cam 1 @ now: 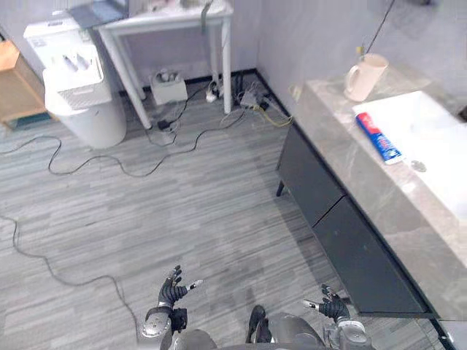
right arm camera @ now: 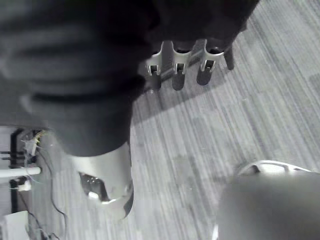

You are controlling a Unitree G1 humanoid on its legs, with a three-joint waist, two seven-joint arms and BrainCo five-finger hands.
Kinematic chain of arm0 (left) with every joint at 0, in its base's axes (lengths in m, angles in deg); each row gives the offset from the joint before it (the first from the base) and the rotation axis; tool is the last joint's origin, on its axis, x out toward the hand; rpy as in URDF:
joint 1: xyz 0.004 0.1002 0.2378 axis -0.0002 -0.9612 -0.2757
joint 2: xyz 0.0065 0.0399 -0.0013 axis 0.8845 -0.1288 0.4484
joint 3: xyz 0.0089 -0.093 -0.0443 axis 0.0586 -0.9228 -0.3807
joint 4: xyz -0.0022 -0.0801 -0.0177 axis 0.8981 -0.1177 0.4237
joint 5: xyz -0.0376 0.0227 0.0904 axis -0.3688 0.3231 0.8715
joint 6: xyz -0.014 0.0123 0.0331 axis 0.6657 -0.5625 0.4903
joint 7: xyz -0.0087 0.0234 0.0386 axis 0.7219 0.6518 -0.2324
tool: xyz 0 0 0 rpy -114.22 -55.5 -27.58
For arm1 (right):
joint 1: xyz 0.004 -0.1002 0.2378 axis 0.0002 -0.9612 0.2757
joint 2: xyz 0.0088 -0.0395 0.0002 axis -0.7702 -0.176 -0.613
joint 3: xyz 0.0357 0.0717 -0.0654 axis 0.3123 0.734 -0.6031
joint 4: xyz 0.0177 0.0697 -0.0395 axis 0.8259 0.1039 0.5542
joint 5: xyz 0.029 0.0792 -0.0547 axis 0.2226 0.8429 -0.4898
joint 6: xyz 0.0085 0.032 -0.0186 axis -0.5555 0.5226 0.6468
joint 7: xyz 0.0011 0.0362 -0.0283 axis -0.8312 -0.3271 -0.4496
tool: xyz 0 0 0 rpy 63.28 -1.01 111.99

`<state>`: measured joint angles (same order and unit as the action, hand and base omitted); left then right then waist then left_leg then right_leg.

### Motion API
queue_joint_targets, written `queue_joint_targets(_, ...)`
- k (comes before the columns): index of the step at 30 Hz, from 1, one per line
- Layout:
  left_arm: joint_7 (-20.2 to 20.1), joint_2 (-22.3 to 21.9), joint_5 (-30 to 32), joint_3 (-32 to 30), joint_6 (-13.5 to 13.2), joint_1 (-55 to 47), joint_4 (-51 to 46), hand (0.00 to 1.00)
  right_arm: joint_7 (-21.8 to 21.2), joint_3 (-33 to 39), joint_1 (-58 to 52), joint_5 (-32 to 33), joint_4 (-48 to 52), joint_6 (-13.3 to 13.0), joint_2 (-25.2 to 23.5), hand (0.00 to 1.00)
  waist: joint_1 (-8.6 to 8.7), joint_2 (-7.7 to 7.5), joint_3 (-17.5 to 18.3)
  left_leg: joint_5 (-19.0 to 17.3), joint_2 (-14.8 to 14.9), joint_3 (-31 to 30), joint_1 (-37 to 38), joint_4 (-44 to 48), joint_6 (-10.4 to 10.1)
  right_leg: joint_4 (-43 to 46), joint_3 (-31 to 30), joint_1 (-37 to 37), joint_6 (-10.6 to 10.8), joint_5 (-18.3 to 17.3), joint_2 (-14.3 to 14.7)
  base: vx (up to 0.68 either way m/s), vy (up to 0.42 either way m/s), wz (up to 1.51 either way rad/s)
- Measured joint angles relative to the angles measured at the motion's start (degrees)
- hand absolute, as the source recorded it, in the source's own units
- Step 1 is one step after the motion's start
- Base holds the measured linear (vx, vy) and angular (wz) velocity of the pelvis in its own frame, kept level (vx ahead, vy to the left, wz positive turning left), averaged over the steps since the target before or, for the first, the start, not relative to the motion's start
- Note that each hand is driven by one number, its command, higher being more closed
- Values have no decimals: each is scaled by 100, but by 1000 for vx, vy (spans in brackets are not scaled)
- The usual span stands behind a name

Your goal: Organize washtable

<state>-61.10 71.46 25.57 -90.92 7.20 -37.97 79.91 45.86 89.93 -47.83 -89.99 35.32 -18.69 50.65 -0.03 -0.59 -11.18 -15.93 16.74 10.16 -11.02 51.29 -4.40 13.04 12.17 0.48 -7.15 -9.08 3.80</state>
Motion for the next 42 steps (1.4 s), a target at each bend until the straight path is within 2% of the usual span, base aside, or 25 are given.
queue_joint_targets(2, 3, -1, -3, -17, 0, -13, 0, 0, 3, 59, 28, 29, 0, 1, -6, 0, -109, -29, -32, -24, -400, -316, -250, -870, 42, -22, -325, -76, 42, -22, -40, 194, 129, -97)
queue_joint_targets(3, 9, 2, -4, -26, -2, -12, 0, 0, 16, 122, 62, 29, 0, 1, -10, 0, -107, -64, -66, 10, -804, -826, -365, -1783, -13, -7, -575, -141, 161, -91, -130, 213, 192, -78)
queue_joint_targets(5, 10, -6, -4, -24, -9, -3, -1, 0, 20, 135, 103, 28, 0, -1, 17, 0, -104, -55, -61, 182, -1090, -1279, -366, -2684, -192, 84, -857, -115, 344, -200, -194, 255, 247, -93)
queue_joint_targets(6, 22, -7, -5, -25, -20, -18, 1, 0, 21, 128, 91, 28, 2, -11, 25, 0, -122, -2, -57, 683, -1138, -1359, -243, -2959, -222, 216, -1129, -129, 498, -331, -195, 253, 253, -102)
queue_joint_targets(7, 28, -8, -6, -24, -25, -41, 0, 0, 19, 118, 79, 27, 11, -16, 13, 0, -157, 25, -26, 966, -1150, -1324, -171, -2989, -93, 284, -1223, -132, 587, -398, -194, 286, 286, -101)
queue_joint_targets(10, 35, 59, -2, -30, -39, 45, -109, 0, 9, 107, -180, -19, 209, -41, -217, 0, -253, -251, 115, 479, -1285, -743, -106, -2653, 238, 548, -1587, -95, 938, -665, -506, 347, 287, -71)
queue_joint_targets(13, 40, 74, 3, 1, -37, -46, -153, 0, 0, 94, -212, -28, 394, -43, -256, 0, -256, -259, 131, 35, -1289, -185, 270, -2514, 433, 1385, -1739, 162, 1139, -789, -661, 266, 205, -96)
queue_joint_targets(15, 78, 135, 7, 111, -37, -123, -213, 0, -10, 56, -211, -38, 524, -49, -358, 0, -220, -268, 137, -256, -1276, 240, 677, -2555, 545, 2719, -1470, 765, 1414, -694, -861, 273, 165, -90)
queue_joint_targets(16, 98, 157, 7, 146, -37, -113, -216, 0, -13, 22, -200, -38, 522, -48, -368, 0, -209, -275, 141, -322, -1277, 327, 778, -2576, 563, 2967, -1279, 883, 1445, -707, -951, 284, 93, -72)
queue_joint_targets(18, 146, 265, 5, 208, -37, -94, -247, 0, -21, -125, -217, -127, 435, -39, -371, 0, -188, -289, 148, -469, -1265, 523, 1149, -2742, 590, 3331, -567, 1149, 1269, -884, -1195, 333, 34, -51)
queue_joint_targets(19, 152, 340, 4, 198, -39, -78, -241, 0, -21, -194, -83, -228, 259, -40, -346, 0, -55, -285, 148, -481, -1149, 574, 1373, -2938, 600, 3217, -66, 1335, 1071, -1002, -1171, 350, -15, -28)
queue_joint_targets(22, 146, 407, 7, 193, -44, 104, -33, 0, -21, -297, 186, -250, -43, -44, -256, 0, -52, -151, 81, -423, -846, 756, 1764, -3305, 496, 2367, 795, 1710, 808, -882, -924, 370, -25, -47)
queue_joint_targets(24, 143, 482, 7, 196, -42, 153, 185, 0, -18, -313, 221, -258, -146, -55, -231, 0, -48, -202, 102, -350, -856, 816, 2042, -3531, 308, 1236, 1206, 1804, 569, -256, -711, 433, -53, -38)
queue_joint_targets(25, 142, 475, 6, 197, -26, 150, 344, 0, -16, -321, 168, -264, -224, -62, -98, 0, -14, -185, 148, -436, -878, 727, 2266, -3496, 134, 763, 1096, 1663, 16, 596, -558, 510, -45, -35)
queue_joint_targets(26, 136, 418, 11, 197, -26, 143, 372, 0, -15, -308, 171, -266, -260, -48, -29, 0, -51, -56, 166, -409, -793, 715, 2290, -3430, 86, 805, 1109, 1633, -14, 562, -476, 519, -45, -40)
queue_joint_targets(27, 118, 371, 23, 188, -35, 174, 370, 0, -16, -246, 168, -265, -252, -49, 29, 0, -33, -3, 158, -181, -787, 683, 2213, -3190, -189, 874, 1047, 1615, 20, 343, -494, 487, -80, -32)
queue_joint_targets(29, 120, 273, 58, 176, -35, 206, 368, 0, -18, -142, 140, -263, -264, -33, 79, 0, 59, 70, 118, 256, -754, 567, 2074, -2503, -304, 842, 983, 1357, 49, 148, -488, 482, -109, -17)
queue_joint_targets(30, 112, 210, 67, 121, -36, 194, 358, 0, -18, -146, 110, -255, -256, -29, 83, 0, 73, 63, 109, 670, -634, 419, 1796, -1576, -396, 632, 915, 1012, 60, 85, -461, 374, -54, -21)
queue_joint_targets(31, 89, 151, 86, 77, -51, 193, 335, 0, -41, -170, 81, -247, -283, 83, 72, 0, 48, 65, 102, 464, -449, 384, 1529, -734, -336, 396, 790, 646, 75, 70, -369, 353, -38, -32)
queue_joint_targets(33, 57, 24, 106, 32, -60, 186, 302, 0, -131, -128, -23, -170, -382, 171, 126, 0, -62, 44, 80, 110, -348, 404, 1089, -152, -219, 172, 574, 295, 72, 57, -316, 257, -3, -55)
queue_joint_targets(35, 7, -16, 106, 41, -59, 158, 305, 0, -101, -32, -95, -164, -386, 164, 91, 0, -69, 40, 74, -85, -323, 342, 710, -345, -61, 78, 350, 116, 96, 45, -300, 241, 86, -67)
queue_joint_targets(37, 10, -1, 106, 40, -54, 113, 304, 0, -58, 47, -86, -137, -385, 158, 45, 0, -82, 26, 67, -160, -468, 12, 454, -1155, -39, 107, 90, 54, 216, -16, -323, 164, 145, -74)
queue_joint_targets(38, 13, -4, 105, 45, -48, 114, 306, 0, 0, 101, -82, -134, -387, 153, 29, 0, -75, 50, 67, -131, -638, -430, 408, -1975, -62, 227, -79, 81, 353, -97, -350, 63, 196, -70)
queue_joint_targets(39, 23, -7, 100, 64, -50, 102, 307, 0, 20, 126, -92, -134, -384, 122, 58, 0, -74, 129, 62, 223, -761, -873, 419, -2732, -139, 387, -202, 142, 514, -212, -331, 71, 251, -71)
queue_joint_targets(42, 59, 10, 96, 84, -47, 118, 325, 0, 20, 130, -193, -135, -345, 115, -29, 0, -75, -51, 159, 173, -1016, -595, 631, -2951, -17, 400, -439, 148, 790, -259, -622, 125, 279, -34)
